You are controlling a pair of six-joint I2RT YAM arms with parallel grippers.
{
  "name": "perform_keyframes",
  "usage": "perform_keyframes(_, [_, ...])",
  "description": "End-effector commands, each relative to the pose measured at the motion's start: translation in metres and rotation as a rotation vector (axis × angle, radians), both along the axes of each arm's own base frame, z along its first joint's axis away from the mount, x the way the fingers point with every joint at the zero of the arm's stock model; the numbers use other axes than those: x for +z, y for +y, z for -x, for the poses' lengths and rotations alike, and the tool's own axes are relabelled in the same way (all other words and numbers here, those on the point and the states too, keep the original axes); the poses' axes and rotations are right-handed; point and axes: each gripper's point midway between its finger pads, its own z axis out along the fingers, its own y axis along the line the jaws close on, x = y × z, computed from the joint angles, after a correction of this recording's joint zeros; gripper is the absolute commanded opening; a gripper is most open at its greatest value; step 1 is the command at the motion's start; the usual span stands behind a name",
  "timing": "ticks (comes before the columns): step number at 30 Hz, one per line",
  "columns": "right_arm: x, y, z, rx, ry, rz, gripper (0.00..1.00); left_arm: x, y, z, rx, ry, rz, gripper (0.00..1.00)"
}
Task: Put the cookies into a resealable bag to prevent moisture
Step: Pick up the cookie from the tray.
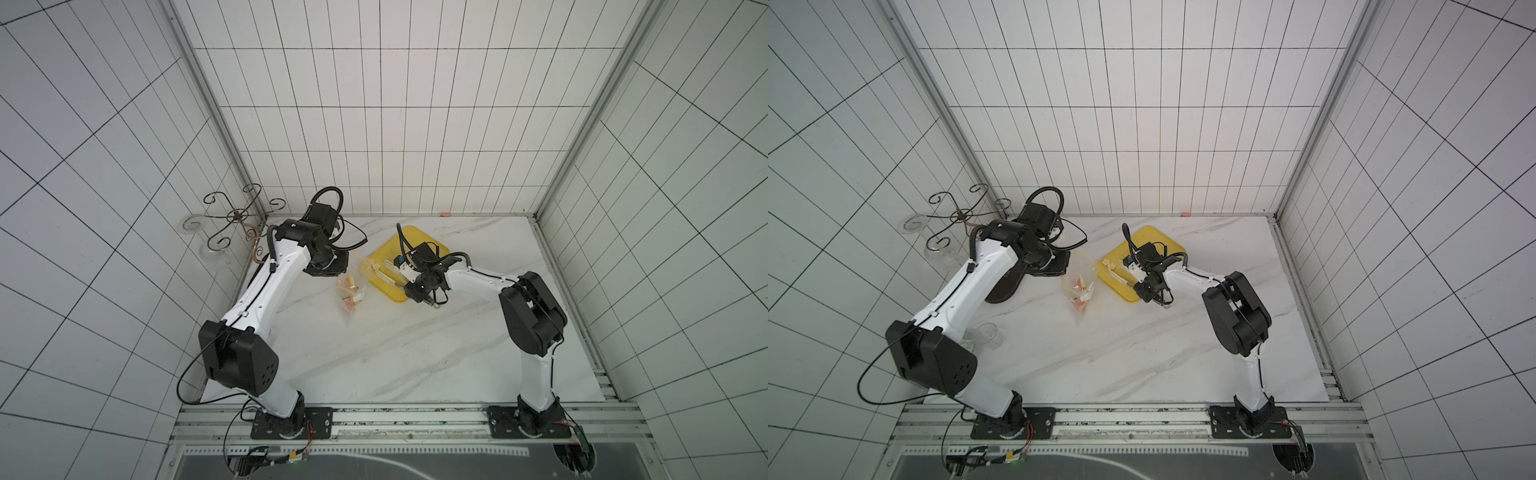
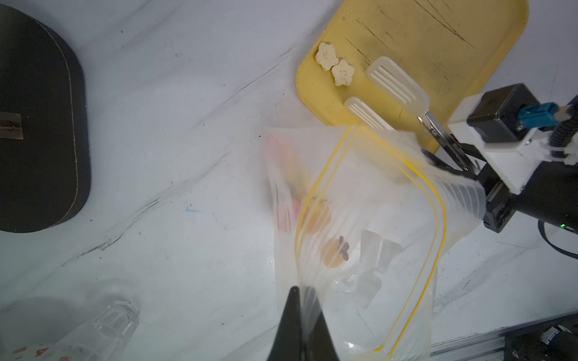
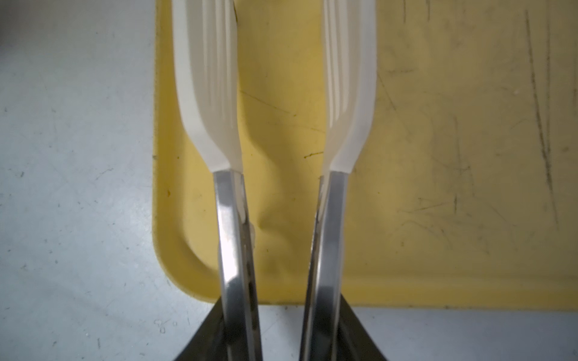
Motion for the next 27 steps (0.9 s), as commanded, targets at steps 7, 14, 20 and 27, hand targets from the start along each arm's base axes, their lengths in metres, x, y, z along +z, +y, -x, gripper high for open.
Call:
perform_keyframes(7, [0.042,0.040,-0.037,0.031,-0.114,-0.071,0.45,0.003,-0.004,-0.002,-0.017,-0.015,0.028,0.00])
perform_keyframes(14, [0.036,0.043,-0.041,0.028,-0.104,-0.052,0.42,0.002,-0.005,-0.002,-0.020,-0.013,0.030,0.00])
perform_keyframes(20, [0.037,0.044,-0.044,0.021,-0.101,-0.051,0.36,0.002,-0.006,-0.002,-0.023,-0.012,0.035,0.00])
perform_keyframes(27, [0.054,0.044,-0.046,0.013,-0.127,-0.065,0.31,0.001,-0.006,-0.001,-0.026,-0.012,0.035,0.00])
